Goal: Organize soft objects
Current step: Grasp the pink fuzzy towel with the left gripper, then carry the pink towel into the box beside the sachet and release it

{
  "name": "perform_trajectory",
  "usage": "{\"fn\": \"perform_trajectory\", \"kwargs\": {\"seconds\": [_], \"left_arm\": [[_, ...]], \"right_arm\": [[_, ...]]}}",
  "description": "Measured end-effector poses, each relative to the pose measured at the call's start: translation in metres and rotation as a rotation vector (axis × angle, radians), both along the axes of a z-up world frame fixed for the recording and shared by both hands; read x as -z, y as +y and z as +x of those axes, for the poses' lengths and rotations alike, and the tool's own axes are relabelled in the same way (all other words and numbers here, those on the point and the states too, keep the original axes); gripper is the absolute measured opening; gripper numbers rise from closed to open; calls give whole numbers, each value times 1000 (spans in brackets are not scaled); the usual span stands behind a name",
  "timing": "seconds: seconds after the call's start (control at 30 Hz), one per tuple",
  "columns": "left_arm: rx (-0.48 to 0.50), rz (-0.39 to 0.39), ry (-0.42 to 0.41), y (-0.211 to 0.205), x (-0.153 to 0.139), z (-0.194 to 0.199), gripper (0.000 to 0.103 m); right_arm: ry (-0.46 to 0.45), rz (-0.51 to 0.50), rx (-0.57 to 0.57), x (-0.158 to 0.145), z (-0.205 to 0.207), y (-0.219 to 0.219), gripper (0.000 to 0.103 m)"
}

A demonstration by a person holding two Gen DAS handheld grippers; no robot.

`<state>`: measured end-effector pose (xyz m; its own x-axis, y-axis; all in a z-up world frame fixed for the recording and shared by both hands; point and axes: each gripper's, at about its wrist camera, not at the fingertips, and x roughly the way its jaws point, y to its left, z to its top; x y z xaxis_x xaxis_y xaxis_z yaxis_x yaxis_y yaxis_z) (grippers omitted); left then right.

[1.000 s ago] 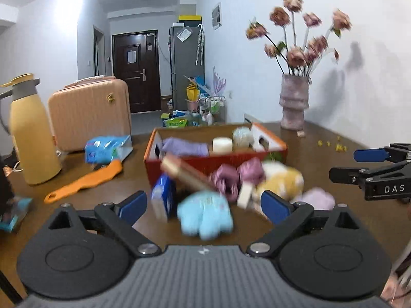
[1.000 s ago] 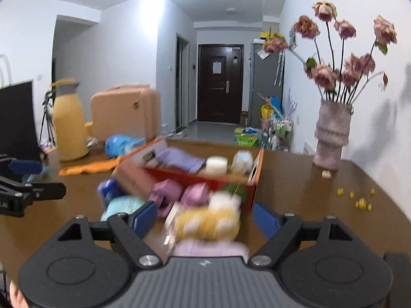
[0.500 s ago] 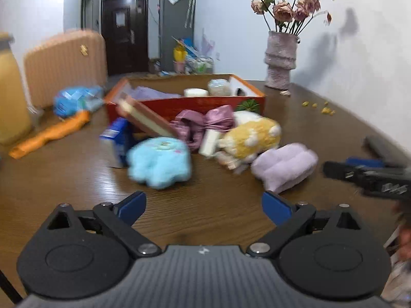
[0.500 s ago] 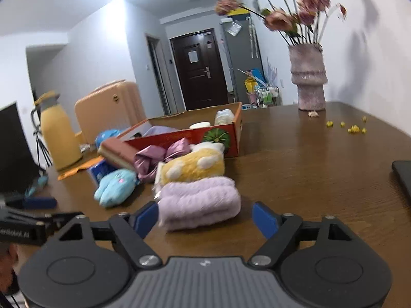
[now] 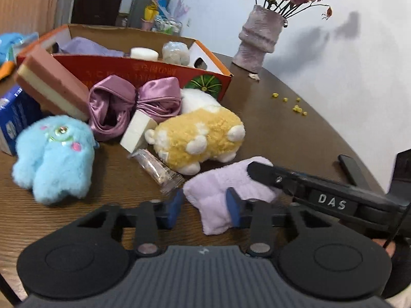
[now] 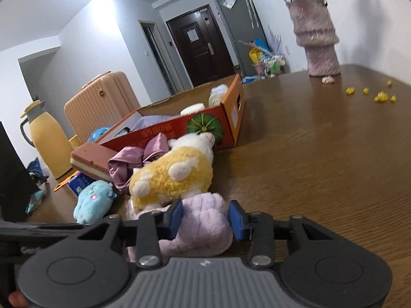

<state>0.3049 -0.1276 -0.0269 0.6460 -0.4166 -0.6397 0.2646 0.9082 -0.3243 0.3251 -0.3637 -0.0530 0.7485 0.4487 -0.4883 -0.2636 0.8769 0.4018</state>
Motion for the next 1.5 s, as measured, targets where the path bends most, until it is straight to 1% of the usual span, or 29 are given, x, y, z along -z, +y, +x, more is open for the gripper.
{"fn": "perform_trajectory", "kwargs": {"seconds": [0.07, 0.13, 0.2, 0.3, 0.53, 0.63, 0.67, 0.77, 0.8, 0.87, 0.93, 0.97, 1.0, 1.03, 1.07, 1.1, 1.13, 1.17, 1.2, 1.27, 1.3, 1.33, 1.37, 1.4, 1.43, 1.47, 1.5], "left_arm": [[30, -21, 1, 3, 1, 0, 22], [36, -23, 3, 3, 1, 0, 20], [36, -29, 8, 3, 2, 0, 18], [46, -34, 13, 7, -2, -7, 16], [63, -41, 2, 30, -7, -35, 15], [51, -74, 11, 43, -7, -40, 13], [47, -93, -3, 48, -12, -41, 12], [44, -132, -120, 70, -47, -40, 12], [47, -140, -151, 78, -59, -33, 12], [38, -130, -217, 96, -86, -11, 12], [30, -88, -268, 112, -111, 25, 12], [27, -47, -282, 118, -121, 47, 12], [15, -19, -274, 123, -127, 69, 12], [7, -2, -246, 129, -130, 94, 12], [18, 14, -208, 135, -129, 122, 12], [8, 25, -174, 141, -125, 147, 12], [-16, 55, -138, 145, -120, 171, 12], [-24, 95, -116, 147, -113, 188, 12], [-49, 111, -89, 151, -106, 205, 12], [-73, 146, -45, 158, -90, 234, 12], [-92, 174, -37, 160, -84, 244, 13], [-105, 214, -45, 159, -78, 251, 12], [-121, 245, -53, 159, -72, 255, 12], [-118, 262, -61, 161, -70, 255, 12], [-104, 270, -70, 164, -68, 254, 12], [-103, 266, -72, 167, -66, 253, 14], [-115, 254, -67, 169, -66, 254, 18]], "right_arm": [[12, 19, -2, 3, 1, 0, 35], [13, 22, -3, 4, 0, 0, 31], [9, 10, 0, 3, -2, 3, 30], [5, -8, -1, -1, -13, 6, 28], [19, 3, -31, -11, -56, 21, 26], [4, 24, -33, -19, -63, 30, 25], [-7, 30, -40, -24, -64, 34, 24], [-78, 53, -66, -53, -60, 43, 24], [-105, 63, -75, -66, -52, 47, 24], [-142, 95, -94, -90, -26, 56, 24], [-162, 121, -106, -110, 14, 70, 24], [-154, 120, -116, -118, 43, 82, 24], [-139, 114, -115, -122, 67, 94, 24], [-114, 96, -122, -124, 97, 108, 24], [-93, 70, -117, -123, 122, 120, 24], [-50, 57, -92, -120, 151, 135, 24], [-26, 44, -94, -117, 170, 147, 24], [-3, 15, -98, -112, 191, 162, 24], [42, -7, -85, -104, 213, 176, 24], [112, -36, -75, -89, 242, 197, 24], [142, -58, -66, -82, 255, 207, 25], [157, -86, -75, -76, 264, 215, 25], [175, -109, -70, -71, 270, 223, 27], [196, -124, -56, -66, 276, 227, 30], [209, -141, -37, -61, 279, 230, 34], [211, -156, -26, -58, 279, 232, 36], [201, -171, -23, -57, 279, 233, 41]]}}
